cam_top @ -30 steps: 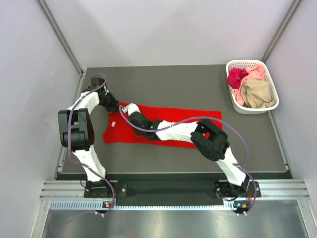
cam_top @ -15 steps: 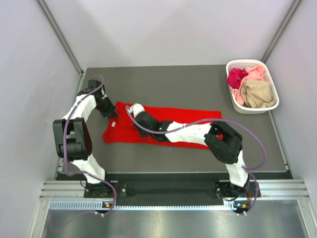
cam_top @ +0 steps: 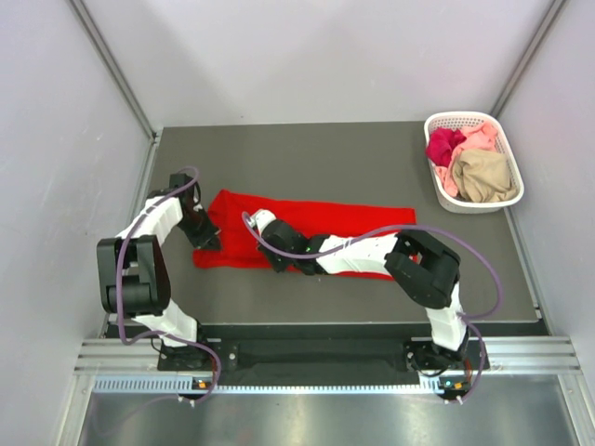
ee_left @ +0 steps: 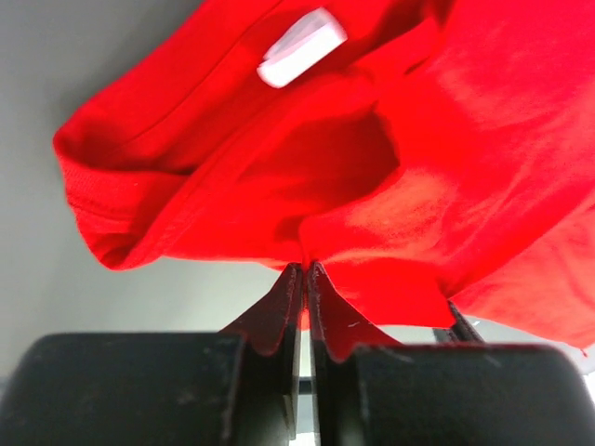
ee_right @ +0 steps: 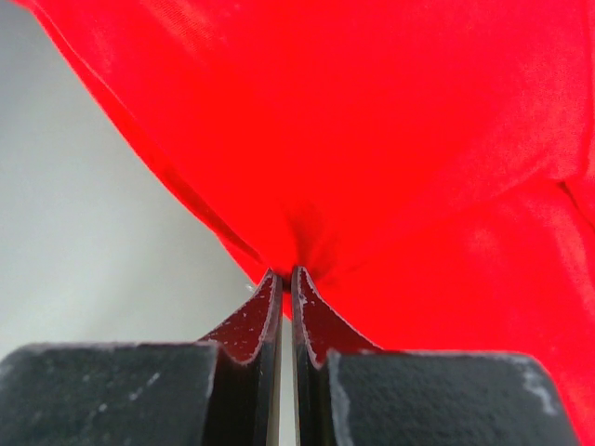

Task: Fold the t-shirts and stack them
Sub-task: Fold the tshirt

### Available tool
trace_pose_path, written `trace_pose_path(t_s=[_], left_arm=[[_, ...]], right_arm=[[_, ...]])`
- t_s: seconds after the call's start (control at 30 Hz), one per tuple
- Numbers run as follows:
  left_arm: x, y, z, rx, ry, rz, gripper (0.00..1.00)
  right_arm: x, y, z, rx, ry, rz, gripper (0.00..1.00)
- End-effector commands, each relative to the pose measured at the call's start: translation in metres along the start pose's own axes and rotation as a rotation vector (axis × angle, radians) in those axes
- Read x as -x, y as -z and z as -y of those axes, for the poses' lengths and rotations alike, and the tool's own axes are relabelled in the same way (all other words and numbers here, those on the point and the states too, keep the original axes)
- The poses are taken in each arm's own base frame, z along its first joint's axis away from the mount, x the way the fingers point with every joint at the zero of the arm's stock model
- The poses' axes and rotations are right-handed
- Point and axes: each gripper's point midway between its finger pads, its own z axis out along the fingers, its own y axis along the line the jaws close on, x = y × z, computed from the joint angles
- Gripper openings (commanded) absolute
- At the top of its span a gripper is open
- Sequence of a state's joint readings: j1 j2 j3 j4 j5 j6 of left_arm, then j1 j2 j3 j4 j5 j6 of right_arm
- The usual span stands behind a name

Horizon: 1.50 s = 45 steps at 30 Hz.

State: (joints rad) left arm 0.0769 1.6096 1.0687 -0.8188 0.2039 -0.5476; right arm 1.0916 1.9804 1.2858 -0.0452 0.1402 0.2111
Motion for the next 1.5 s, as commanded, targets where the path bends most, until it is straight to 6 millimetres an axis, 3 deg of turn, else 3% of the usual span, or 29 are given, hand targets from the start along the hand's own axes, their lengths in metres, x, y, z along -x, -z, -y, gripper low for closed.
trace_pose_path(t_s=[0.0,0.07,0.1,0.2,0.23,0.3,0.33,0.4,0.47,0.6,0.63,0.73,0.77,0.83,0.9,1.03,1.1,1.27,1.47], left_arm=[[-0.003,0.004,-0.007,0.03,0.004,0.024,0.1],[-0.006,0.001,-0.01,0.039,0.009,0.012,0.15],[-0.005,0.002,-0.01,0.043,0.009,0.016,0.19],[0.012,0.012,-0.006,0.057,-0.002,0.07,0.31],[0.028,0.02,0.0,0.06,-0.007,0.115,0.35],[0.041,0.029,0.004,0.075,-0.008,0.139,0.39],[0.058,0.038,0.013,0.069,-0.01,0.175,0.39],[0.071,0.043,0.02,0.068,-0.002,0.208,0.4],[0.089,0.049,0.048,-0.056,-0.039,0.257,0.41],[0.108,0.038,0.079,-0.19,-0.104,0.266,0.41],[0.114,0.027,0.083,-0.191,-0.11,0.246,0.4],[0.127,0.007,0.091,-0.211,-0.144,0.226,0.4],[0.13,0.001,0.092,-0.214,-0.156,0.221,0.39],[0.138,-0.013,0.095,-0.22,-0.164,0.206,0.39],[0.144,-0.027,0.095,-0.212,-0.167,0.185,0.39],[0.158,-0.033,0.107,-0.245,-0.18,0.211,0.4],[0.165,-0.036,0.107,-0.239,-0.172,0.232,0.4],[0.176,-0.056,0.081,-0.09,-0.109,0.249,0.4],[0.176,-0.077,0.055,0.015,-0.034,0.219,0.39]], right_arm=[[0.026,0.021,-0.016,0.044,0.002,0.086,0.0],[0.021,0.022,-0.015,0.043,0.006,0.076,0.03],[0.021,0.022,-0.015,0.045,0.004,0.075,0.1],[0.024,0.025,-0.018,0.058,-0.011,0.082,0.21],[0.03,0.03,-0.021,0.07,-0.02,0.094,0.25],[0.037,0.037,-0.024,0.083,-0.034,0.106,0.32],[0.041,0.044,-0.023,0.081,-0.049,0.11,0.33],[0.047,0.051,-0.021,0.082,-0.062,0.118,0.35],[0.052,0.058,-0.015,0.071,-0.087,0.118,0.35],[0.057,0.06,0.004,0.023,-0.142,0.126,0.36],[0.06,0.06,0.01,0.009,-0.163,0.133,0.35],[0.065,0.055,0.041,-0.073,-0.241,0.142,0.34],[0.066,0.054,0.061,-0.117,-0.277,0.147,0.34],[0.066,0.051,0.079,-0.145,-0.325,0.147,0.33],[0.063,0.048,0.11,-0.202,-0.362,0.143,0.33],[0.053,0.046,0.161,-0.294,-0.411,0.154,0.33],[0.045,0.047,0.195,-0.362,-0.447,0.145,0.32],[0.004,0.054,0.269,-0.54,-0.572,0.078,0.29],[-0.047,0.068,0.317,-0.71,-0.686,-0.001,0.27]])
